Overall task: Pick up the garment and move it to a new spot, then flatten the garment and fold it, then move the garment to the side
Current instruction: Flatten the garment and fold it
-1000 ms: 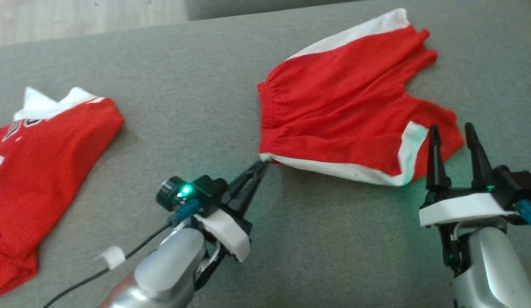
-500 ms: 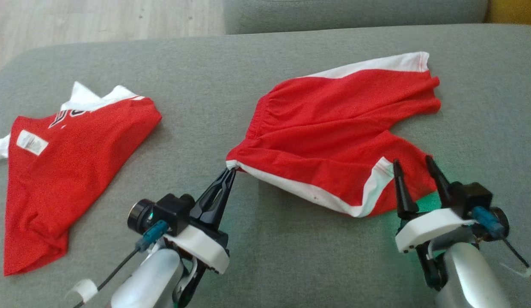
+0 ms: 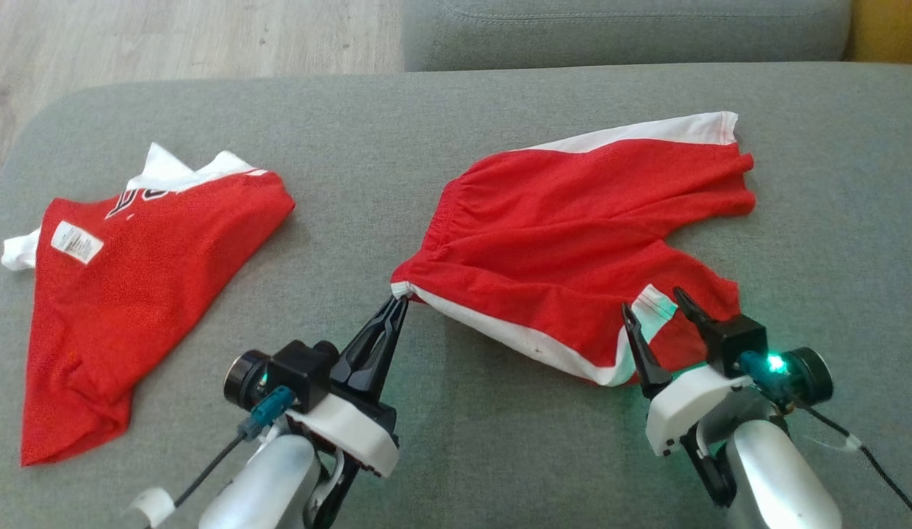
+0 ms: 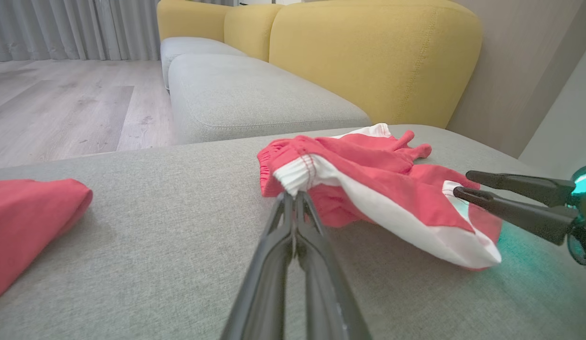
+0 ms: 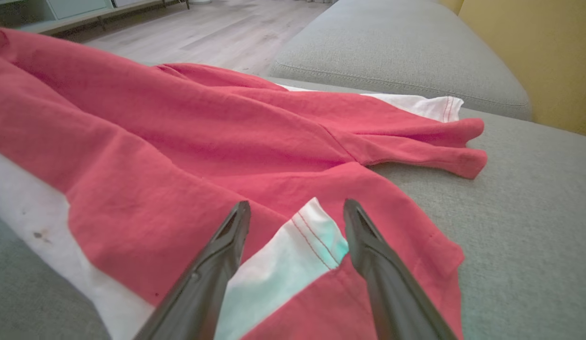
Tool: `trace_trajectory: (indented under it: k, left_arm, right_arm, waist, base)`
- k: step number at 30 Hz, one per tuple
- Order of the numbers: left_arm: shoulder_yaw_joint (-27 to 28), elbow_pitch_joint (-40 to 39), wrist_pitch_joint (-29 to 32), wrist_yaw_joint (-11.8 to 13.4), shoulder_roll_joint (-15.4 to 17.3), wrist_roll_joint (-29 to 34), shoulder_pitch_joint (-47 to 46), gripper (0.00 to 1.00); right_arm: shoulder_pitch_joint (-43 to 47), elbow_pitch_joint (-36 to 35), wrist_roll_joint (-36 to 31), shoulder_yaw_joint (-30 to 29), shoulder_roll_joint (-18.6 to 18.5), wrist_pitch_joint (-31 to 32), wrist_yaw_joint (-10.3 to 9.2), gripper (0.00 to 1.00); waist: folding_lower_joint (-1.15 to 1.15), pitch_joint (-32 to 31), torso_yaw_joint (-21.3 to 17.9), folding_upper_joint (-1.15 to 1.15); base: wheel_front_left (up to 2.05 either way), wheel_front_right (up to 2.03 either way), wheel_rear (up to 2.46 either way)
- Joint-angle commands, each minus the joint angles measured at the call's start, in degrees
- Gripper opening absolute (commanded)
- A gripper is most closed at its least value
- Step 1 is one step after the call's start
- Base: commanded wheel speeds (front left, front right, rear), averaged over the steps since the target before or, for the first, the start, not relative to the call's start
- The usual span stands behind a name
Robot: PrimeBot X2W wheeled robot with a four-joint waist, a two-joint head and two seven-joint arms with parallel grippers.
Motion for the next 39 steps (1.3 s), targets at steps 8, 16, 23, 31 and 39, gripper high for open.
trace_trajectory:
  k: [8,16,23,31,39]
  left_arm:
    - [3.1,-0.7,-0.7,-0.6,0.0,1.5,-0.2,0.00]
    - [3.4,-0.3,-0.7,-1.3,-0.7,2.2,-0.7,0.00]
    - [4.0,0.1,-0.7,-1.6,-0.9,2.6,-0.9,0.00]
    - [4.5,0.3,-0.7,-1.9,-1.1,3.0,-1.1,0.00]
    - [6.4,0.6,-0.7,-1.8,-1.1,3.3,-0.5,0.00]
  right_arm:
    - [-4.0,0.2,-2.6,1.1,-0.1,2.9,0.39,1.00]
    - [-5.9,2.4,-3.0,1.5,-0.1,4.0,0.39,1.00]
    - [-6.4,3.3,-2.5,1.8,-0.1,4.2,0.39,0.95]
    - [-6.7,3.3,-2.6,1.8,-0.1,3.9,0.39,0.00]
    - [-5.5,-0.2,-2.1,-1.0,-0.1,2.8,0.39,0.00]
  waist:
    - [0.00,-0.1,-0.5,0.00]
    - [0.00,0.4,0.0,0.00]
    - [0.00,0.7,-0.1,0.00]
    - [0.00,0.8,-0.4,0.00]
    - [0.00,-0.3,-0.9,0.00]
  base:
    - [0.00,0.00,0.00]
    - [0.00,0.00,0.00]
    - [0.00,0.00,0.00]
    - [0.00,0.00,0.00]
    - [0.00,0.00,0.00]
